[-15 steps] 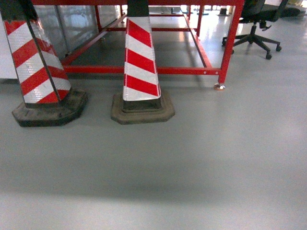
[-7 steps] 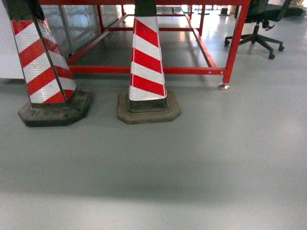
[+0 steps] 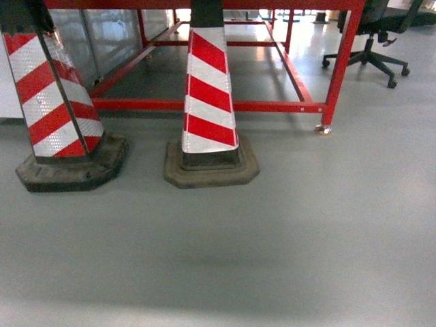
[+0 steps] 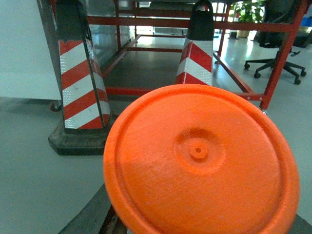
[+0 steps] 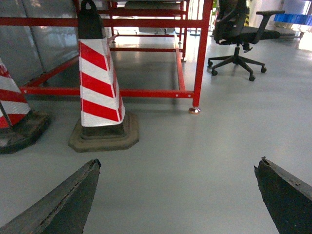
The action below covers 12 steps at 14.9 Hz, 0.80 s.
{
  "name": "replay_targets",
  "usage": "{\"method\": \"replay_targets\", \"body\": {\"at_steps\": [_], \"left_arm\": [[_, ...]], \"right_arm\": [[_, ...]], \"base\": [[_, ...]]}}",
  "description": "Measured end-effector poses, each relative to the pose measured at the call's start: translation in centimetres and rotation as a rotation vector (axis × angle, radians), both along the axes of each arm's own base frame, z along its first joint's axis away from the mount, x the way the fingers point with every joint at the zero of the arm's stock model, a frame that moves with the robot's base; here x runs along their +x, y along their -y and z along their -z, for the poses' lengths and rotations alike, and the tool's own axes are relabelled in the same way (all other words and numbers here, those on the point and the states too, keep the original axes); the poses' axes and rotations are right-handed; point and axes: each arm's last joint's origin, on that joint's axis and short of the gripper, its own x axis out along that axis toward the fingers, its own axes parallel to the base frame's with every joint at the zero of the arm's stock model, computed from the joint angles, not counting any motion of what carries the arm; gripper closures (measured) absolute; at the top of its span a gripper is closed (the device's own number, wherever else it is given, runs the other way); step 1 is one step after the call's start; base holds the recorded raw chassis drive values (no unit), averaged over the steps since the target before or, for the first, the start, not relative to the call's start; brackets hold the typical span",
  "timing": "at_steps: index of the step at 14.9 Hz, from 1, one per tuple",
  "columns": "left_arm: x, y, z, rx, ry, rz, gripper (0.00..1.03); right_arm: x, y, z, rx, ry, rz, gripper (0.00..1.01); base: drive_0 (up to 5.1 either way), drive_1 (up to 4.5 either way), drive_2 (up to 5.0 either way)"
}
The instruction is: Pick capacitor and pack into box
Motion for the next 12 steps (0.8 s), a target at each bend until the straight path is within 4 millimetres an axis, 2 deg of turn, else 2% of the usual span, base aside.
{"method": "replay_targets", "body": {"at_steps": [12], "left_arm": [[0.00, 0.00, 0.01, 0.000, -0.001, 0.000, 0.59]], "right_arm": [[0.00, 0.01, -0.01, 0.000, 0.001, 0.002, 0.03]], "base": [[0.0, 4.31, -4.3]]}}
